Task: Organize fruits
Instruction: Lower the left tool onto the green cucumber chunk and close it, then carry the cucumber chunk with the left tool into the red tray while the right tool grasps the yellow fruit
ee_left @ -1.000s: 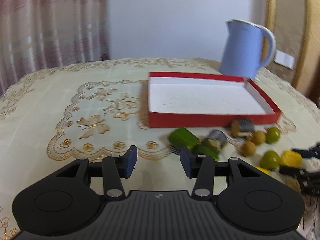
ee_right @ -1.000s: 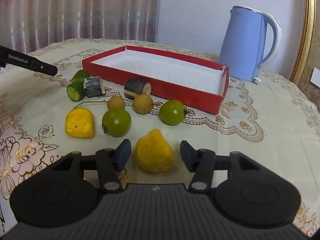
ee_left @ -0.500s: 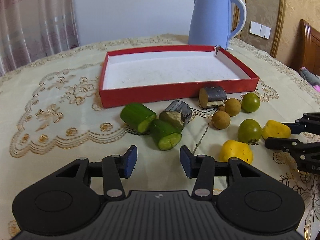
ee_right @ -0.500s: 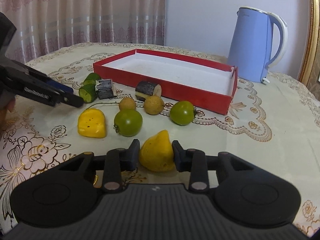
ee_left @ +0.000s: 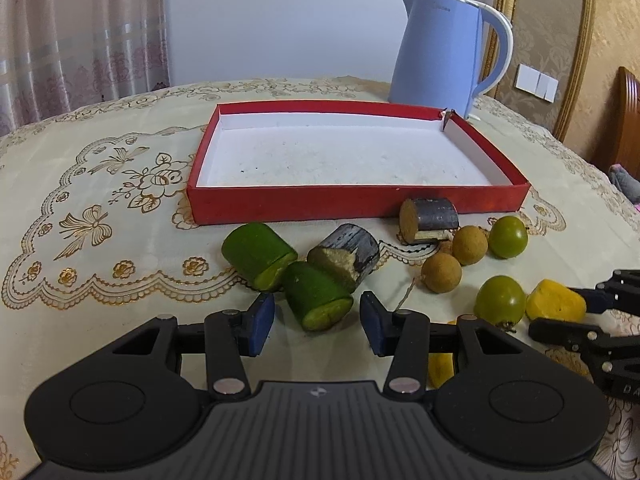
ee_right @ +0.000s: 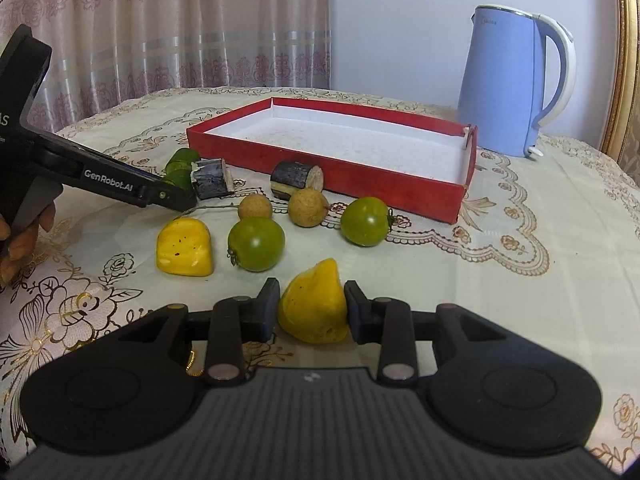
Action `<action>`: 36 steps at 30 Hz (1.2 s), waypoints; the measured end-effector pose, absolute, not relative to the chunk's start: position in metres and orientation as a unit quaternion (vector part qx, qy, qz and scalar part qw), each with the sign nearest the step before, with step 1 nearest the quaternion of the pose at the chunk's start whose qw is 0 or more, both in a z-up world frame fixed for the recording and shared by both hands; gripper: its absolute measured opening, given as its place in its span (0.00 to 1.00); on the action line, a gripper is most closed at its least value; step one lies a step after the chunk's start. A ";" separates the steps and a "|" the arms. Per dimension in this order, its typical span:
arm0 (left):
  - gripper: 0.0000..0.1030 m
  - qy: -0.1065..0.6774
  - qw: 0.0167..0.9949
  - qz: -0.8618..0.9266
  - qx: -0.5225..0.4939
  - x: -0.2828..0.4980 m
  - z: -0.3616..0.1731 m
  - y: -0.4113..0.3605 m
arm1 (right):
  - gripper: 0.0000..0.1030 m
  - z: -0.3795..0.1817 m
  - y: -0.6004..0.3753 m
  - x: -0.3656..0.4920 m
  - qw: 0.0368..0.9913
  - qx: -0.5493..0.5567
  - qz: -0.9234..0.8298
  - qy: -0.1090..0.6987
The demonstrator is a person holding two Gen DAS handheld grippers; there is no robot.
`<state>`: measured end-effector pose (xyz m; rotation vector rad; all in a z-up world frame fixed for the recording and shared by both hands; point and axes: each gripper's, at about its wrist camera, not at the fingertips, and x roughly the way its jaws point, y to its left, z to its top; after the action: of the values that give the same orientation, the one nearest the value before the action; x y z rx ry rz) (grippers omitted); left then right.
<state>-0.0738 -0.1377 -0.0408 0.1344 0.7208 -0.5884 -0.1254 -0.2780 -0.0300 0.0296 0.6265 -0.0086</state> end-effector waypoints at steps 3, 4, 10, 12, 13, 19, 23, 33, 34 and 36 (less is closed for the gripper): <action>0.45 0.348 0.891 -0.287 0.059 -0.075 -0.040 -0.139 | 0.32 -0.030 -0.278 -0.126 0.951 0.017 -0.004 0.308; 0.45 0.348 0.891 -0.285 0.062 -0.074 -0.040 -0.140 | 0.32 -0.030 -0.278 -0.126 0.951 0.017 -0.004 0.308; 0.44 0.342 0.899 -0.267 0.067 -0.071 -0.042 -0.142 | 0.32 -0.030 -0.278 -0.126 0.951 0.017 -0.004 0.308; 0.44 0.334 0.900 -0.265 0.089 -0.074 -0.043 -0.145 | 0.32 -0.030 -0.278 -0.126 0.951 0.017 -0.004 0.308; 0.44 0.332 0.900 -0.265 0.096 -0.075 -0.044 -0.146 | 0.32 -0.030 -0.278 -0.126 0.951 0.017 -0.004 0.308; 0.36 0.332 0.898 -0.270 0.100 -0.075 -0.043 -0.139 | 0.32 -0.030 -0.278 -0.126 0.951 0.017 -0.004 0.308; 0.36 0.332 0.899 -0.270 0.095 -0.076 -0.042 -0.133 | 0.32 -0.031 -0.278 -0.126 0.951 0.018 -0.004 0.308; 0.36 0.295 0.894 -0.321 0.100 -0.098 -0.016 -0.125 | 0.33 -0.031 -0.278 -0.126 0.951 0.018 -0.004 0.308; 0.36 0.288 0.896 -0.324 0.100 -0.098 -0.010 -0.126 | 0.33 -0.031 -0.278 -0.125 0.951 0.018 -0.004 0.308; 0.36 0.273 0.898 -0.328 0.105 -0.095 0.001 -0.131 | 0.33 -0.031 -0.278 -0.125 0.951 0.018 -0.004 0.308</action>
<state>-0.0952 -0.1306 0.0007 0.2180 0.5644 -0.6801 -0.1254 -0.2780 -0.0308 0.0365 0.6265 -0.0084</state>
